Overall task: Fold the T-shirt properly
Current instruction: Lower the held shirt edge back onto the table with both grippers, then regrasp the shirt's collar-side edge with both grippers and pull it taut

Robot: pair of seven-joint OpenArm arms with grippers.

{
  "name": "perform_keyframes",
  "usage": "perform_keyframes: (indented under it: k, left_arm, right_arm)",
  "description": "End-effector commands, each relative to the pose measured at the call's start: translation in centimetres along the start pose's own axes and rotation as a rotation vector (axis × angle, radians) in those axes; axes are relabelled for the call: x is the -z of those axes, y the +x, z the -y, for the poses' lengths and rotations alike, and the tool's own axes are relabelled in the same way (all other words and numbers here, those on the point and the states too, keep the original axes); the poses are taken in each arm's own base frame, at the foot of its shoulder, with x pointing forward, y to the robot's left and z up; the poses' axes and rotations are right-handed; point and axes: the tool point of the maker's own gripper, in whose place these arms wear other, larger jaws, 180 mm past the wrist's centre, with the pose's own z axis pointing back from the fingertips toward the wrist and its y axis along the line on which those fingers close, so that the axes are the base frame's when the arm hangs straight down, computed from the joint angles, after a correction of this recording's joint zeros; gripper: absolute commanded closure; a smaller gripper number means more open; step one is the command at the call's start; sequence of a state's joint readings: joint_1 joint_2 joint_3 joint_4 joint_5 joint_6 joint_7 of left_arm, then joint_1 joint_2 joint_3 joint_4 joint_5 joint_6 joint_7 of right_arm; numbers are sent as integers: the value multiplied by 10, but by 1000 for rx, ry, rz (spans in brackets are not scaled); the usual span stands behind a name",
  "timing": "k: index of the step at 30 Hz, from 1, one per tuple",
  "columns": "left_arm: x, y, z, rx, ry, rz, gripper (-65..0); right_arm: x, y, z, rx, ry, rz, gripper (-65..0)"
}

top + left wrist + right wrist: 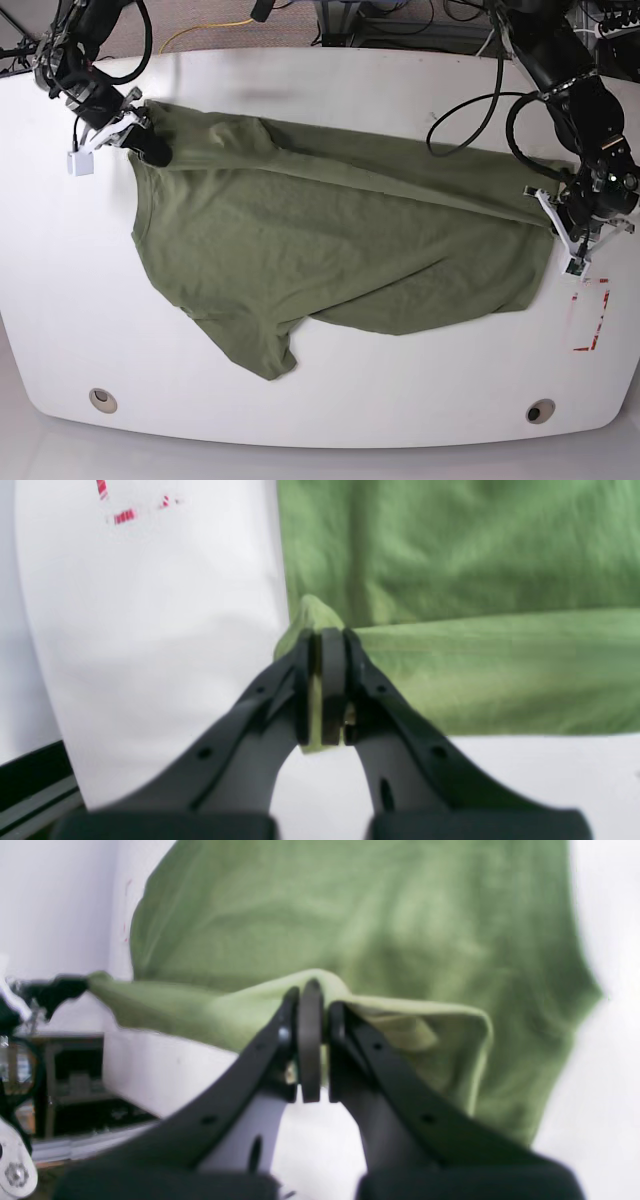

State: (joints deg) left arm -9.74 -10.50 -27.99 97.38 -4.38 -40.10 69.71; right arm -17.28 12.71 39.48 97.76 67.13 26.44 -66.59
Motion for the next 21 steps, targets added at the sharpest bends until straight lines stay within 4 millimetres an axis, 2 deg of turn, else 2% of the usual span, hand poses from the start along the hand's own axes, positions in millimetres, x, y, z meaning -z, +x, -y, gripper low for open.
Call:
perform_keyframes:
  k: [1,7,9,11,14,16,18,19,21]
  left_arm:
    - [3,16,-8,-10,0,60,0]
    - [24,24,2,-34,-66,93,0]
    - [29,25,-1,-17,-72,76,0]
    - [34,21,0,-20,-86,58,0]
    - [43,18,4,-36,-113,49,-1]
    - [47,22,8,-37,-128,68,-65]
    - [49,24,9,-28,-135,78,-176]
    - [49,25,7,-23,-135,83,-261]
    - [49,25,6,-20,-134,86,-372]
  right_arm:
    - [2,21,0,-3,26,55,0]
    - [12,36,8,19,37,74,0]
    - [20,36,11,37,46,58,-8]
    - [22,39,16,47,42,49,-54]
    - [25,42,26,76,36,53,-197]
    - [24,44,30,85,27,67,-315]
    - [18,48,35,71,11,73,-403]
    - [16,50,36,65,4,69,-436]
    - [13,46,40,65,-10,56,-444]
